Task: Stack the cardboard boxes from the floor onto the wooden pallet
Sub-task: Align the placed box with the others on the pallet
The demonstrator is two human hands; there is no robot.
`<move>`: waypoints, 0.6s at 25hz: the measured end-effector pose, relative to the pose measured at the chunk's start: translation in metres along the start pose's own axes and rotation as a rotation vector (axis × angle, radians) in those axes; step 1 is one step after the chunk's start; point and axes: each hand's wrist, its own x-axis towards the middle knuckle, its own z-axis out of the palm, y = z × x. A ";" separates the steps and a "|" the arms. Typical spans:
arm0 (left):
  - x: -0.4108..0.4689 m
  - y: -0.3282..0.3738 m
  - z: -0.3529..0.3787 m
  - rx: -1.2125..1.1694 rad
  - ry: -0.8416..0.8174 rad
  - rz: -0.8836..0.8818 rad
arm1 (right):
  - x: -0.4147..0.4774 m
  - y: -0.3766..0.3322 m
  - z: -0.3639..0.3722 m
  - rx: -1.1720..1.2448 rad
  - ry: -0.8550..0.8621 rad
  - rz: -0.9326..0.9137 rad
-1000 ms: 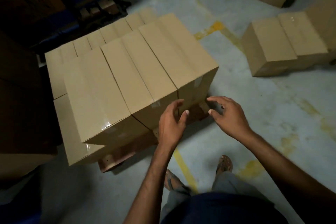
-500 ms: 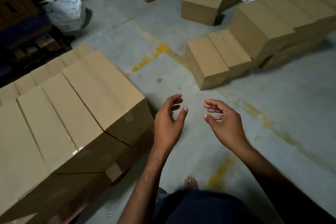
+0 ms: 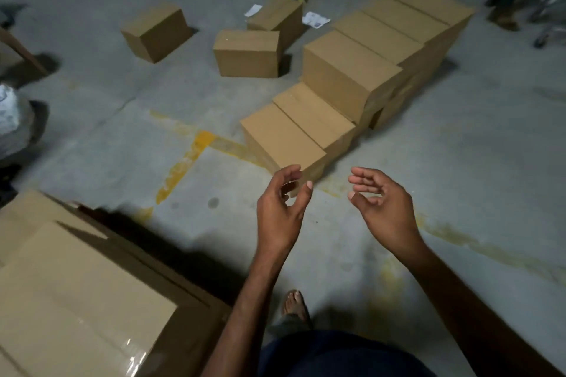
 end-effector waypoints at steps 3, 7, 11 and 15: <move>0.070 0.013 0.026 -0.049 -0.064 0.007 | 0.058 -0.007 -0.012 0.004 0.083 -0.002; 0.142 0.020 0.071 -0.118 -0.142 -0.023 | 0.122 0.001 -0.035 0.000 0.177 0.020; 0.208 0.011 0.134 -0.155 -0.182 -0.054 | 0.200 0.029 -0.066 -0.022 0.224 0.051; 0.285 0.006 0.211 -0.142 -0.154 -0.093 | 0.304 0.056 -0.107 -0.035 0.192 0.052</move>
